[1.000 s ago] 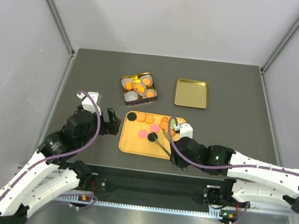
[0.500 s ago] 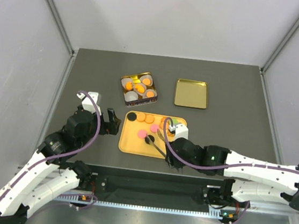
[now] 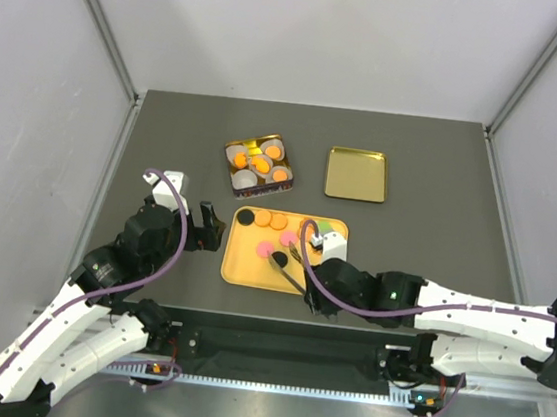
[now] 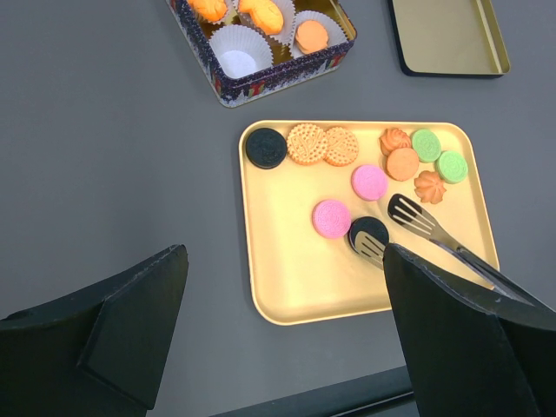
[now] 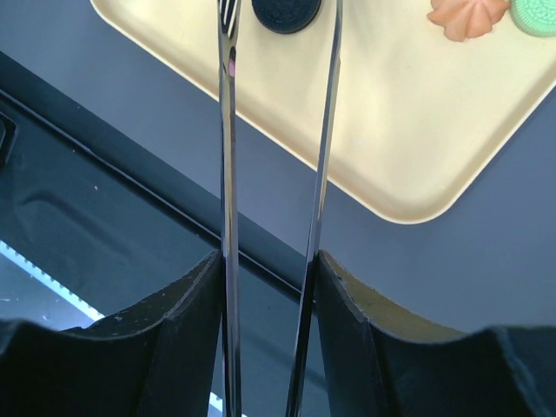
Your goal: Pack the cookies
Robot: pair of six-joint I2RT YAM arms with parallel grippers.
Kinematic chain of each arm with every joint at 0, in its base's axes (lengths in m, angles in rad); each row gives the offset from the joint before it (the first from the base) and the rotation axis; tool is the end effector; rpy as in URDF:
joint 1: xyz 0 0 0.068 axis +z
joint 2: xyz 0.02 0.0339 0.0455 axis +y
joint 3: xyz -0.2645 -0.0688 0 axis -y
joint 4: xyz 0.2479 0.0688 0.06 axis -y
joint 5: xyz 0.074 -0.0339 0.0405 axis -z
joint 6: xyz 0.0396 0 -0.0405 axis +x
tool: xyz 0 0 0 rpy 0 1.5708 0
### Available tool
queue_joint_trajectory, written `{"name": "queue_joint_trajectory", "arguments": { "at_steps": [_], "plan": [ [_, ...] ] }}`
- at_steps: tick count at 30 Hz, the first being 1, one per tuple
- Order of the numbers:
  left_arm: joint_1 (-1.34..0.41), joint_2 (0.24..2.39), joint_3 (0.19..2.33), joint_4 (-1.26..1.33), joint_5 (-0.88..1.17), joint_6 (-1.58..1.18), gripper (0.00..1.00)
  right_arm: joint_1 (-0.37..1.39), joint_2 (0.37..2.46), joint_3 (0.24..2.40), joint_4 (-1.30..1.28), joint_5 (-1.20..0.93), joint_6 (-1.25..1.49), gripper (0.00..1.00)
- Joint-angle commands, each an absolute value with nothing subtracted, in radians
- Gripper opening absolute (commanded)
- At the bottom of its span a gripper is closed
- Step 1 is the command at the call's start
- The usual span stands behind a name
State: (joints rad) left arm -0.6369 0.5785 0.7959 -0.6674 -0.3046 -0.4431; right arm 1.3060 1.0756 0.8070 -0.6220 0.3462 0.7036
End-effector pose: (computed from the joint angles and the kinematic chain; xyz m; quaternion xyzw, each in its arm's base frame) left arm 0.1102 -0.0668 0.3216 0.0007 0.8411 -0.1599 0.5167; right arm 0.0703 0.2081 0.2518 -0.2206 0.9039 0.1903 0.3133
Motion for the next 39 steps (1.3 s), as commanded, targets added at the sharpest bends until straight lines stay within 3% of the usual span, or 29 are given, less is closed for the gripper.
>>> {"name": "queue_joint_trajectory", "arguments": {
  "at_steps": [1, 21, 29, 39],
  "plan": [
    [-0.640, 0.577, 0.798, -0.655, -0.311, -0.442, 0.99, 1.325, 1.086, 0.841, -0.578, 0.357, 0.716, 0.45],
    [-0.640, 0.575, 0.798, -0.655, -0.310, -0.442, 0.99, 1.325, 1.124, 0.833, -0.572, 0.337, 0.707, 0.39],
    [-0.640, 0.577, 0.798, -0.653, -0.310, -0.442, 0.99, 1.322, 1.114, 0.867, -0.587, 0.345, 0.684, 0.30],
    [-0.640, 0.575, 0.798, -0.653, -0.310, -0.442, 0.99, 1.226, 1.057, 0.959, -0.641, 0.331, 0.606, 0.28]
  ]
}}
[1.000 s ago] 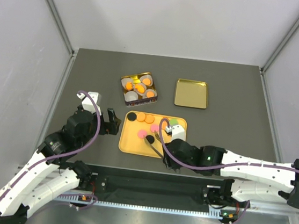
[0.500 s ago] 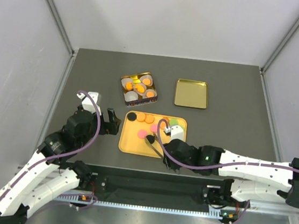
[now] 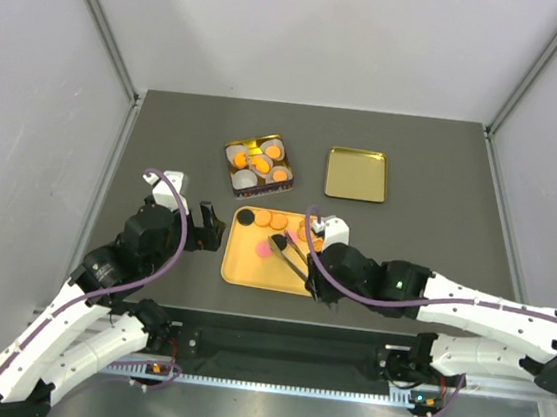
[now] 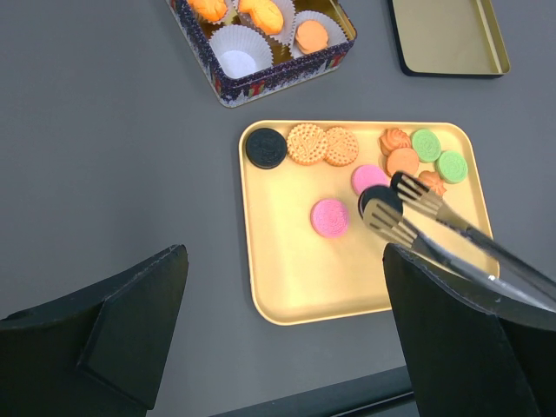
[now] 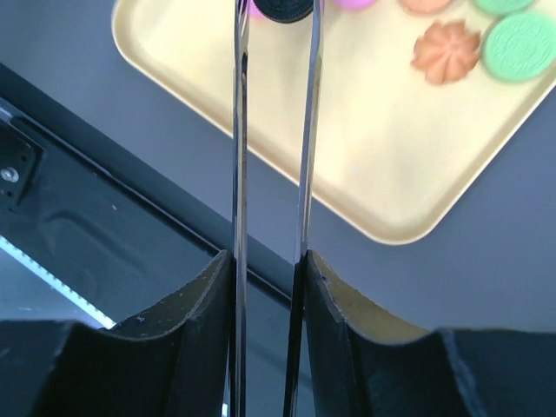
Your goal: Pack the cookies
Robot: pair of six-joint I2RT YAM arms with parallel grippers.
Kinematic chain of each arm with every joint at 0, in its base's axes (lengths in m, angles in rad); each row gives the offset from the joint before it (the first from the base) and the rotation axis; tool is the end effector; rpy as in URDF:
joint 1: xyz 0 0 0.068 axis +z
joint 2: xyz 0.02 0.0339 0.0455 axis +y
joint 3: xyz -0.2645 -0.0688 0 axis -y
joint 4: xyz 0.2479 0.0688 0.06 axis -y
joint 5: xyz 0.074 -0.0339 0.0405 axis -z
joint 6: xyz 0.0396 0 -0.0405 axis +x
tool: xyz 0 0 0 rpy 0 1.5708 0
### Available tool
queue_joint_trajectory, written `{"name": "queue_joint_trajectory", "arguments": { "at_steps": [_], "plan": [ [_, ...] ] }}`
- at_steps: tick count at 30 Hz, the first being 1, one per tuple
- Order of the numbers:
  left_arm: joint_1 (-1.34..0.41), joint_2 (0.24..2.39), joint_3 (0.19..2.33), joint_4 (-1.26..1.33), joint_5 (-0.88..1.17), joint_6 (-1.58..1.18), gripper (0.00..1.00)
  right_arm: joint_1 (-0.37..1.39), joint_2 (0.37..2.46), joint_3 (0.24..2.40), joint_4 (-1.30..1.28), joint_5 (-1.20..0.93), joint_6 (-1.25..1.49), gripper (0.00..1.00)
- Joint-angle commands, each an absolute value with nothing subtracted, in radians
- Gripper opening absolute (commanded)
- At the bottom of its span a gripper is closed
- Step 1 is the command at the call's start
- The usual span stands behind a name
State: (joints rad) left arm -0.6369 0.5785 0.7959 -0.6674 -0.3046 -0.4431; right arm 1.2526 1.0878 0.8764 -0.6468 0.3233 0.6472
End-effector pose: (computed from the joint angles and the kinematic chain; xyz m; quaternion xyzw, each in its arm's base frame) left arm 0.1102 -0.0668 0.3216 0.0007 0.8411 -0.1599 0.5167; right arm 0.0824 0.2098 0.2700 -0.2221 0.8997 0.1923 0.3230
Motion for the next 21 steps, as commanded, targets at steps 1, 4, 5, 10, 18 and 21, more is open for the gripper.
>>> {"name": "queue_joint_trajectory", "arguments": {
  "at_steps": [1, 4, 5, 10, 18, 21],
  "plan": [
    [-0.640, 0.575, 0.798, -0.655, -0.310, -0.442, 0.99, 1.207, 1.060, 0.980, -0.643, 0.331, 0.589, 0.28],
    [-0.640, 0.574, 0.798, -0.655, -0.311, -0.442, 0.99, 1.154, 1.075, 1.032, -0.641, 0.311, 0.548, 0.28],
    [-0.640, 0.572, 0.798, -0.653, -0.311, -0.442, 0.99, 1.135, 1.091, 1.049, -0.635, 0.305, 0.535, 0.28],
    [-0.640, 0.578, 0.798, -0.655, -0.311, -0.443, 0.99, 1.025, 1.167, 1.179, -0.592, 0.253, 0.456, 0.28],
    [-0.640, 0.575, 0.798, -0.657, -0.316, -0.443, 0.99, 0.956, 1.428, 1.414, -0.549, 0.193, 0.381, 0.28],
    [-0.640, 0.574, 0.798, -0.655, -0.314, -0.443, 0.99, 0.947, 1.532, 1.477, -0.546, 0.184, 0.364, 0.27]
  ]
}}
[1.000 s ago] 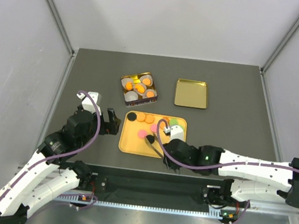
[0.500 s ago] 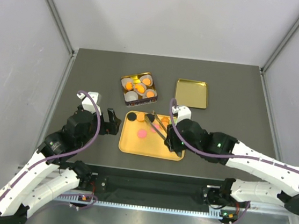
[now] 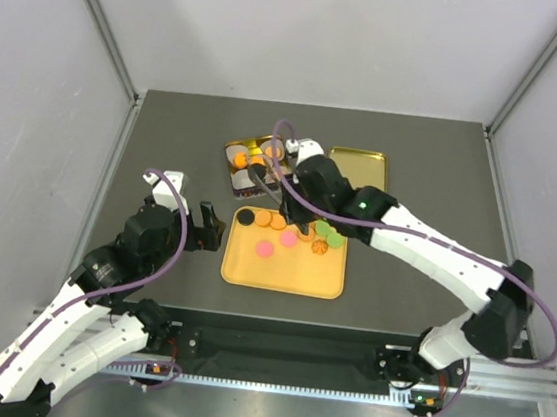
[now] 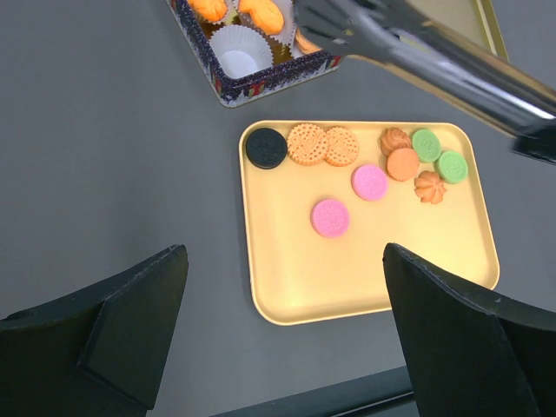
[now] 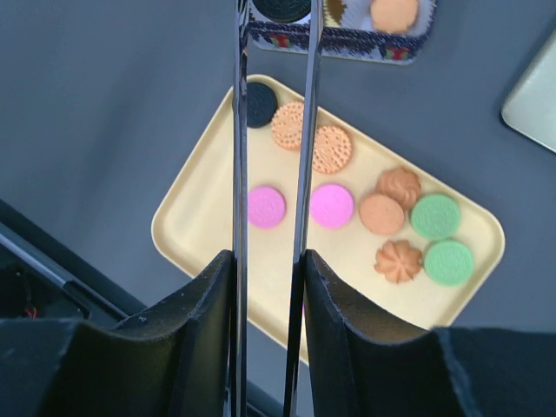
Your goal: Pack the cookies
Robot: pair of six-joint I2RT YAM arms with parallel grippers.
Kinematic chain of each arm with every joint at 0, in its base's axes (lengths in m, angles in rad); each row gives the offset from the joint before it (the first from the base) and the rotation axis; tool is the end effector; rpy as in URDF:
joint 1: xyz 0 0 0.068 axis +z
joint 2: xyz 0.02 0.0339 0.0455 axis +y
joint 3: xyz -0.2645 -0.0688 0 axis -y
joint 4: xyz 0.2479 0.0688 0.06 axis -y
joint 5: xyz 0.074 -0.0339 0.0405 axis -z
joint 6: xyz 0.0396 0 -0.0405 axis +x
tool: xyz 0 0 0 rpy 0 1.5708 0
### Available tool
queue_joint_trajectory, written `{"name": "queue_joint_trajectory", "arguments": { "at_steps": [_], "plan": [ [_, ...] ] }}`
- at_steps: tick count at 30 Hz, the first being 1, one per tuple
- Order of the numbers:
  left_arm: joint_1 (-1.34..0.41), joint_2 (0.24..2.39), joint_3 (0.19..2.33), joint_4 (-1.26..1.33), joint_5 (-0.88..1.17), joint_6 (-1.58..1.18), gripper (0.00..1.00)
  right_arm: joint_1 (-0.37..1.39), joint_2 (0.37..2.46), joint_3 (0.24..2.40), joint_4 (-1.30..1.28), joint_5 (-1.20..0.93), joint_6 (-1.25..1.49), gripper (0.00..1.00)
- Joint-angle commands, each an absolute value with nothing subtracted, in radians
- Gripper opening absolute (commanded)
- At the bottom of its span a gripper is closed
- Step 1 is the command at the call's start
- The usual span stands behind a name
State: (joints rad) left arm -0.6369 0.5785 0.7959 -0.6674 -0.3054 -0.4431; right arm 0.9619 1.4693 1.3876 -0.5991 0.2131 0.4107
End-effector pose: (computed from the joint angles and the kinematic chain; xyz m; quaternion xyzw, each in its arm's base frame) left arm 0.1102 -0.0667 0.3216 0.0005 0.8411 -0.1596 0.5168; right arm 0.1972 0.2682 0.3453 -0.2002 0.8761 0.1970 0.3919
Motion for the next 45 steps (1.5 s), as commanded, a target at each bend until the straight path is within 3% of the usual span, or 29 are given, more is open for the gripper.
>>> {"name": "queue_joint_trajectory", "arguments": {
  "at_steps": [1, 13, 37, 45],
  "plan": [
    [-0.640, 0.574, 0.798, -0.657, -0.316, -0.443, 0.99, 0.943, 1.557, 1.512, -0.546, 0.178, 0.359, 0.27],
    [-0.640, 0.575, 0.798, -0.657, -0.313, -0.443, 0.99, 0.922, 1.793, 1.640, -0.531, 0.146, 0.342, 0.26],
    [-0.640, 0.580, 0.796, -0.653, -0.310, -0.442, 0.99, 0.885, 1.899, 1.689, -0.492, 0.118, 0.350, 0.26],
    [-0.640, 0.581, 0.796, -0.653, -0.308, -0.442, 0.99, 0.885, 1.896, 1.690, -0.494, 0.114, 0.353, 0.31]
  ]
}}
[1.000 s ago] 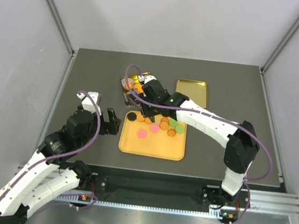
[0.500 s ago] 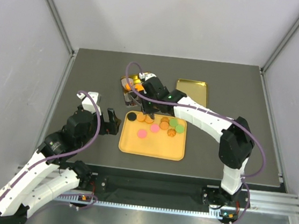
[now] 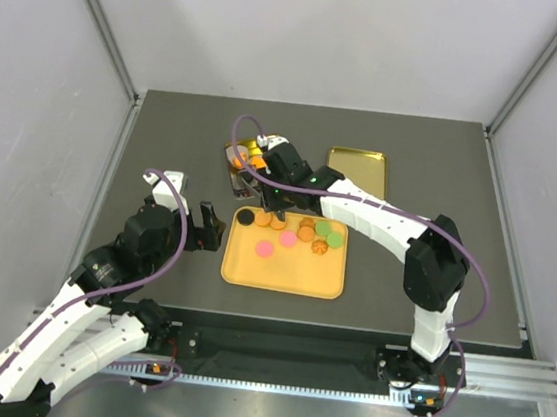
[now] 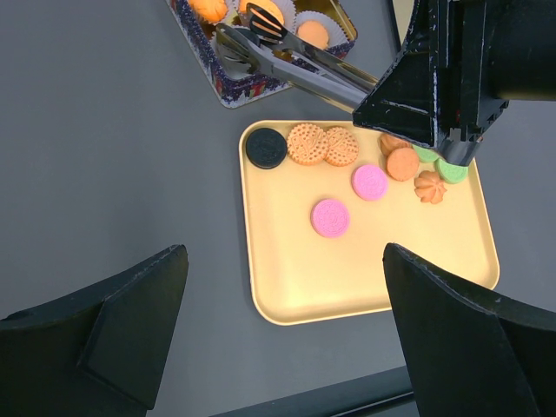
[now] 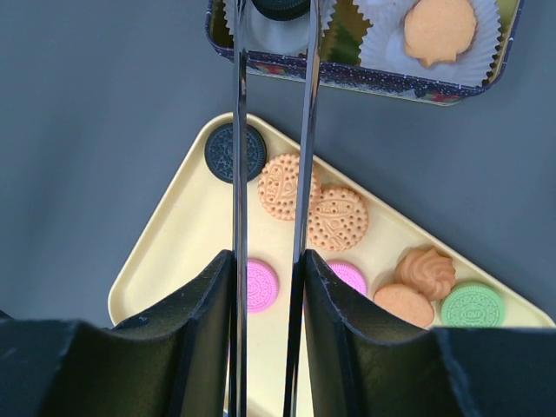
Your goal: Pack the cookies
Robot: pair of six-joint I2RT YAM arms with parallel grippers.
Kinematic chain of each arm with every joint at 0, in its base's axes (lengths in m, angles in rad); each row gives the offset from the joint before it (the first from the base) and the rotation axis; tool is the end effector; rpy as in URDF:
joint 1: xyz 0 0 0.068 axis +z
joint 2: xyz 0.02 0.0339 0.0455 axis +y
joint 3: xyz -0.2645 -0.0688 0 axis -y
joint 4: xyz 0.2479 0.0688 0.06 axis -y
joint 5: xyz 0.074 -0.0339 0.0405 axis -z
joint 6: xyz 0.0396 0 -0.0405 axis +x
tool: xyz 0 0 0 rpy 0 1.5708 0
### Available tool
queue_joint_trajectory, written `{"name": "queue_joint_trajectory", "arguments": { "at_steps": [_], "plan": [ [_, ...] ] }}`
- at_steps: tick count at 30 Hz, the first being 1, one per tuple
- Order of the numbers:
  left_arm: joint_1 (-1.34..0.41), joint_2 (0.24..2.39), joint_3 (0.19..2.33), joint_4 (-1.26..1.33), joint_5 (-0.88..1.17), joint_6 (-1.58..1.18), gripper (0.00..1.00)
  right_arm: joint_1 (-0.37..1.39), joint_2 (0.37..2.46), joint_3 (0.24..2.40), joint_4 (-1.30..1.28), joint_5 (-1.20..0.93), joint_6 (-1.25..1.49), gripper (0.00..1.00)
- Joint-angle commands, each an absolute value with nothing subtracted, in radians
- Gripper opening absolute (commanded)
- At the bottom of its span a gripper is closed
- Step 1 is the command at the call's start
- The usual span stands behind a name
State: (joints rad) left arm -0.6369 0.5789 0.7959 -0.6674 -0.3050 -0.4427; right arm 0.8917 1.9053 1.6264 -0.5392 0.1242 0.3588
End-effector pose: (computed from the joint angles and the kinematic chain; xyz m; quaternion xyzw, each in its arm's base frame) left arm 0.1103 -0.0668 0.3215 0.0008 0.8412 -0.1595 0.5167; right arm 0.2796 0.3386 0.2701 -0.2224 0.9015 0.1679 0.3312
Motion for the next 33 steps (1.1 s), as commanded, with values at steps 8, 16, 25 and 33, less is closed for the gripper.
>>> {"name": "queue_joint_trajectory", "arguments": {
  "at_steps": [8, 16, 25, 33],
  "plan": [
    [-0.640, 0.581, 0.796, -0.655, -0.308, -0.442, 0.99, 0.885, 1.894, 1.694, -0.494, 0.114, 0.351, 0.37],
    [-0.640, 0.583, 0.796, -0.653, -0.308, -0.442, 0.99, 0.885, 1.890, 1.695, -0.495, 0.109, 0.356, 0.40],
    [-0.640, 0.581, 0.796, -0.655, -0.308, -0.443, 0.99, 0.885, 1.875, 1.686, -0.500, 0.109, 0.362, 0.42],
    [-0.640, 0.581, 0.796, -0.652, -0.302, -0.442, 0.99, 0.822, 1.712, 1.634, -0.509, 0.081, 0.376, 0.41]
  ]
}}
